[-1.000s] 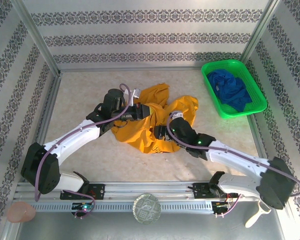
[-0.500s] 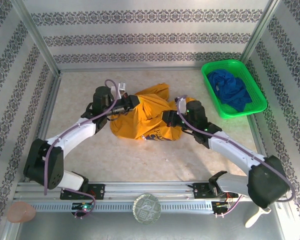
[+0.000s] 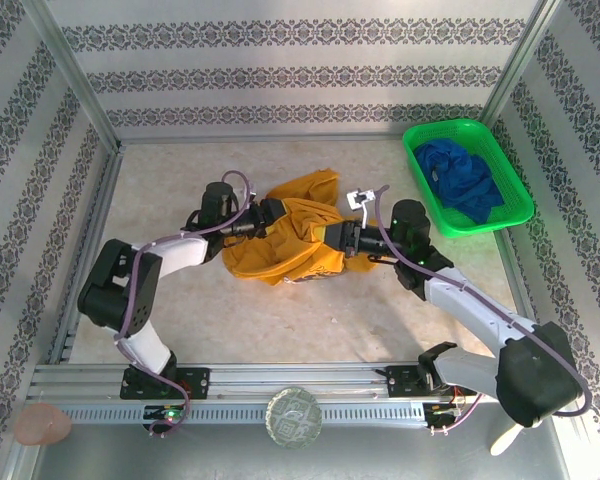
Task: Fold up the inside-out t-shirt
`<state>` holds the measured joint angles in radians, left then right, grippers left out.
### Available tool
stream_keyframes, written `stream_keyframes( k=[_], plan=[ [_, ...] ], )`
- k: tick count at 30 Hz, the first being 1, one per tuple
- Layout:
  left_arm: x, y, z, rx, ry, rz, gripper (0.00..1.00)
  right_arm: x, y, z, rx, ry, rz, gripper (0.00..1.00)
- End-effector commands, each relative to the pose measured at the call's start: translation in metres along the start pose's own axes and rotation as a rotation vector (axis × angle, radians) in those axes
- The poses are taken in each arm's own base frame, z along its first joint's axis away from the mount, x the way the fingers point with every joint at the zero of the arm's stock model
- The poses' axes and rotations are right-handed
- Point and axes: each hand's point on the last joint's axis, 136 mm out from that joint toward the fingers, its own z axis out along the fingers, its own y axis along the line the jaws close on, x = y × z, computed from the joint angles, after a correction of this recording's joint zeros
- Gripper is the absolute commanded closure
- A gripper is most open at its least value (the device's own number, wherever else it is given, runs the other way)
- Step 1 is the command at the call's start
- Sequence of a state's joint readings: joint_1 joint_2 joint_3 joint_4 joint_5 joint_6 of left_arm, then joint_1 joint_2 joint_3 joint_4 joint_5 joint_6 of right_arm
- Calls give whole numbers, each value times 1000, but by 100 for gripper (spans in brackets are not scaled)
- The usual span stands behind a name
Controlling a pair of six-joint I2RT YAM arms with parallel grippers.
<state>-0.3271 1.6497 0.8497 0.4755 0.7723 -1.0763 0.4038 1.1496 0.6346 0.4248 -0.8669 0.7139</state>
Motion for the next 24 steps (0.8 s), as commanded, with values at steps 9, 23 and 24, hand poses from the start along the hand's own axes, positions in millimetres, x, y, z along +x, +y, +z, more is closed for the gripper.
stream_keyframes(
  k=[9,23,24],
  plan=[
    [41,-20,-26,-188,15,118,32,5,-13,-6,-17,-15,8,100],
    [64,6,36,-343,272,167,27,2,-10,-4,-21,-21,10,100],
    [71,10,41,-346,310,155,27,1,-10,-4,-19,-23,11,100]
  ],
)
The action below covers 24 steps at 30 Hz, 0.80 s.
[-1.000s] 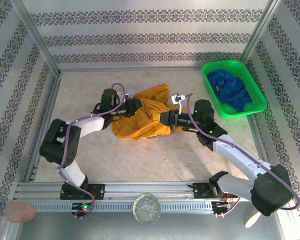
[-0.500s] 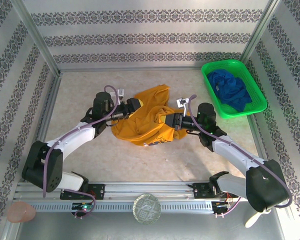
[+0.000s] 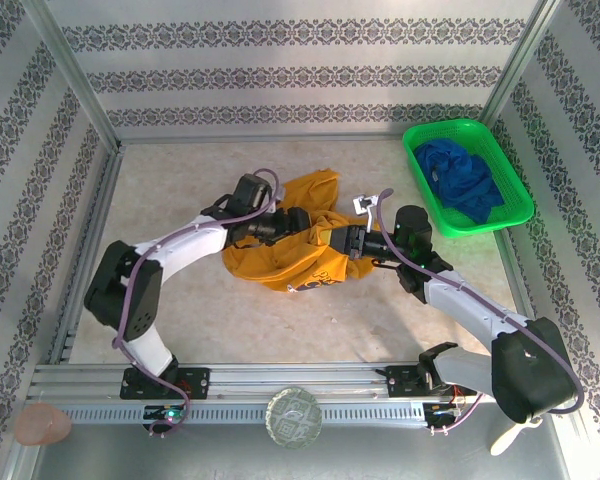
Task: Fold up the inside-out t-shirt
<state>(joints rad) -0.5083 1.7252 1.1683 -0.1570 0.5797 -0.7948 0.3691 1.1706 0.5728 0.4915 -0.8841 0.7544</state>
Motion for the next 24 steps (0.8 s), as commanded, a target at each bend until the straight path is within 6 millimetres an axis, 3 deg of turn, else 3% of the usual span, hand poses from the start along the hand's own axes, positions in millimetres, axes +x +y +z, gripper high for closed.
stream_keyframes(
  k=[1,4,5,7,10,15,20,21,23,24],
  plan=[
    [29,-1,16,-4,152,29,27,-8,10,2,-34,-16,-48,100],
    [46,-4,31,57,244,10,32,-12,9,1,-29,-22,-51,100],
    [50,-4,36,86,265,-4,40,-13,9,1,-25,-26,-51,100],
    [50,-10,42,152,271,-12,68,-12,4,-2,-8,-38,-47,100],
    [25,-31,29,273,148,13,99,-3,-17,-10,60,-61,-22,100],
    [-21,-71,-39,544,-94,42,100,18,-80,-31,247,-130,89,100],
    [-23,-99,-77,785,-108,45,100,23,-121,-32,368,-145,174,100],
    [-24,-107,-86,851,-124,58,100,24,-127,-29,386,-133,196,95],
    [-24,-114,-95,936,-121,53,100,24,-135,-21,409,-107,216,61],
    [-22,-115,-93,936,-108,52,100,25,-138,-21,433,-97,227,49]
  ],
)
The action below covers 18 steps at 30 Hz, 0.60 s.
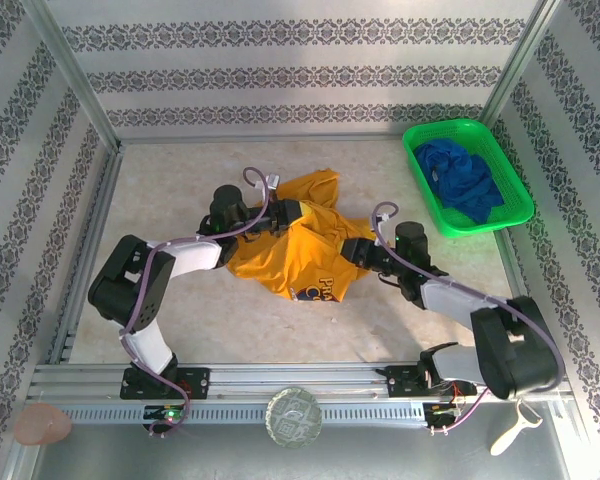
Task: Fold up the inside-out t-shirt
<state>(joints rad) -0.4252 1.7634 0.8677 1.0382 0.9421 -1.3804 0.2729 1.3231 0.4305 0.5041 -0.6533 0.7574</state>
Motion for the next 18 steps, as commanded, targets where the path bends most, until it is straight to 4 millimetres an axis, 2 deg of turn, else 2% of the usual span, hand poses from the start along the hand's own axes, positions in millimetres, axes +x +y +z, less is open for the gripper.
stream_keyframes(
  k=[1,4,7,11,14,18],
  plan=[
    [1,-58,-10,226,14,97,100,-8,-9,6,95,-21,-3,43],
    [4,-58,-11,218,22,115,100,-5,-11,-12,218,-36,-48,35],
    [5,-60,-10,214,30,125,100,-10,-4,-40,312,-104,-99,31],
    [4,-62,-10,213,36,132,100,-19,24,-66,318,-184,-193,28],
    [5,-66,-9,219,43,139,100,-23,45,-66,287,-176,-262,27],
    [7,-67,-11,215,49,142,100,-31,66,-47,264,-131,-336,26]
  ],
)
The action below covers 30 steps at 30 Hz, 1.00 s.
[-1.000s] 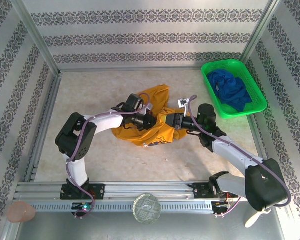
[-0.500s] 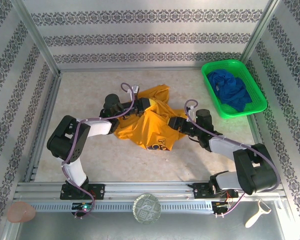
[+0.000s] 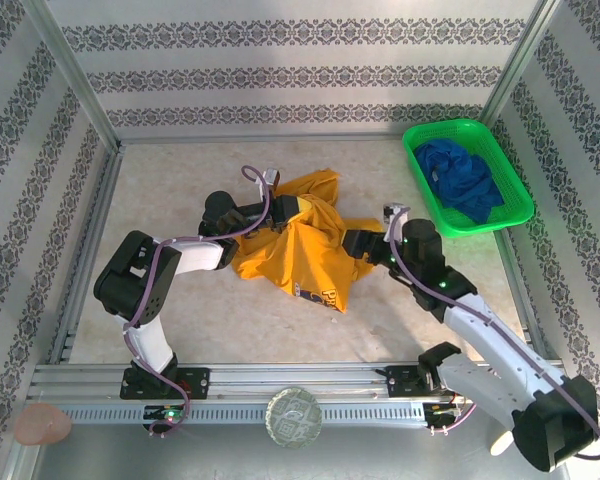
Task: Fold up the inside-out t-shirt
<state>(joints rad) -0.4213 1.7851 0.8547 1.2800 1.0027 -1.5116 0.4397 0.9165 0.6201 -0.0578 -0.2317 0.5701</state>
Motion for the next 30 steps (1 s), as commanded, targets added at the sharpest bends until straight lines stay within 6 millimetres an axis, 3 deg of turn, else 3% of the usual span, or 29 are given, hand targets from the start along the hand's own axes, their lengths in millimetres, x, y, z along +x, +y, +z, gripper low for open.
stream_keyframes(
  k=[1,4,11,13,14,16,17,23,27,30],
  plan=[
    [0,-39,-2,80,17,111,100,-4,6,15,35,48,-94,26],
    [1,-41,-2,81,18,115,100,-6,13,36,36,86,-132,26],
    [4,-51,1,93,33,127,100,11,1,96,57,212,-142,27],
    [4,-51,1,96,33,121,100,14,6,109,19,244,-139,40],
    [3,-49,1,91,27,119,100,13,11,111,-13,246,-137,58],
    [1,-40,-2,67,6,108,100,6,21,105,-69,234,-129,91],
    [0,-34,-4,45,-8,104,100,3,26,100,-105,227,-117,100],
    [-27,27,-48,-175,-207,65,100,-21,82,34,-508,167,-57,100],
    [-31,60,-67,-295,-269,35,100,-29,117,0,-734,150,-58,100],
    [-29,71,-65,-330,-242,31,87,-30,136,-9,-827,160,-61,100]
  ],
)
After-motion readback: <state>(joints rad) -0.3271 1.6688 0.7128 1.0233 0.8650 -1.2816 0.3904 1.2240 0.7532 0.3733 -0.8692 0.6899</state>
